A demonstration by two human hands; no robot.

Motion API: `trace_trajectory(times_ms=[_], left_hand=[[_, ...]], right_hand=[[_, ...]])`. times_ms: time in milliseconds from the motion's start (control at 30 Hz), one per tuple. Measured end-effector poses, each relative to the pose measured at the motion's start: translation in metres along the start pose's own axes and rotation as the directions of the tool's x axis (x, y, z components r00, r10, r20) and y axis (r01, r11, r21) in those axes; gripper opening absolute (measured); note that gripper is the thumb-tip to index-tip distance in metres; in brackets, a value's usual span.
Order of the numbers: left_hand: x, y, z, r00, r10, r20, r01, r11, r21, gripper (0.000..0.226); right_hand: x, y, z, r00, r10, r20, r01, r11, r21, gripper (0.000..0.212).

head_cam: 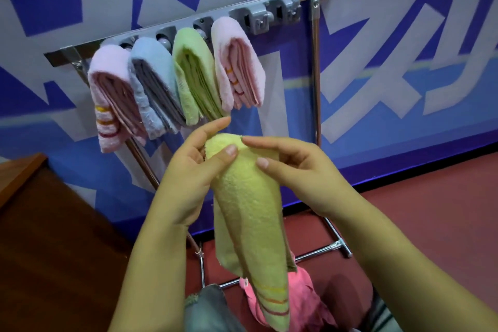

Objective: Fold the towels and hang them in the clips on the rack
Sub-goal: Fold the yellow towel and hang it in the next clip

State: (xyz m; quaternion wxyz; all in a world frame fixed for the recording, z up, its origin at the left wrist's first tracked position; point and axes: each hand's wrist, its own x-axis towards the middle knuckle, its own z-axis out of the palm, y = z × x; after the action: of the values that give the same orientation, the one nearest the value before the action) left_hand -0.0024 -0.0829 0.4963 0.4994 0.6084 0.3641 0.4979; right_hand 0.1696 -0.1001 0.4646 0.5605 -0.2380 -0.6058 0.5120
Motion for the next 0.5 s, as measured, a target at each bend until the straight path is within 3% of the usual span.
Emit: trace_trajectory(times_ms=[267,400,500], left_hand=[[-0.005,0.004,-0.012,0.999,-0.014,-0.046,0.014,1.0,-0.019,0.06],[-0.001,0.005,-0.008,0.996,0.025,-0.091,-0.032,0.996,-0.078,0.06],[0.003,0.003,-0.001,0.988,0.001,-0.153,-0.027,0.985,-0.168,0.046]], right_hand=[[0.004,-0.007,0.005,0.998,-0.059,0.004,0.059,0.981,-0.185,0.037],[0.006,-0.015,0.0,0.997,-0.078,0.007,0.077,0.96,-0.271,0.038],[0.007,-0.018,-0.004,0.995,-0.099,-0.004,0.093,0.953,-0.29,0.039]])
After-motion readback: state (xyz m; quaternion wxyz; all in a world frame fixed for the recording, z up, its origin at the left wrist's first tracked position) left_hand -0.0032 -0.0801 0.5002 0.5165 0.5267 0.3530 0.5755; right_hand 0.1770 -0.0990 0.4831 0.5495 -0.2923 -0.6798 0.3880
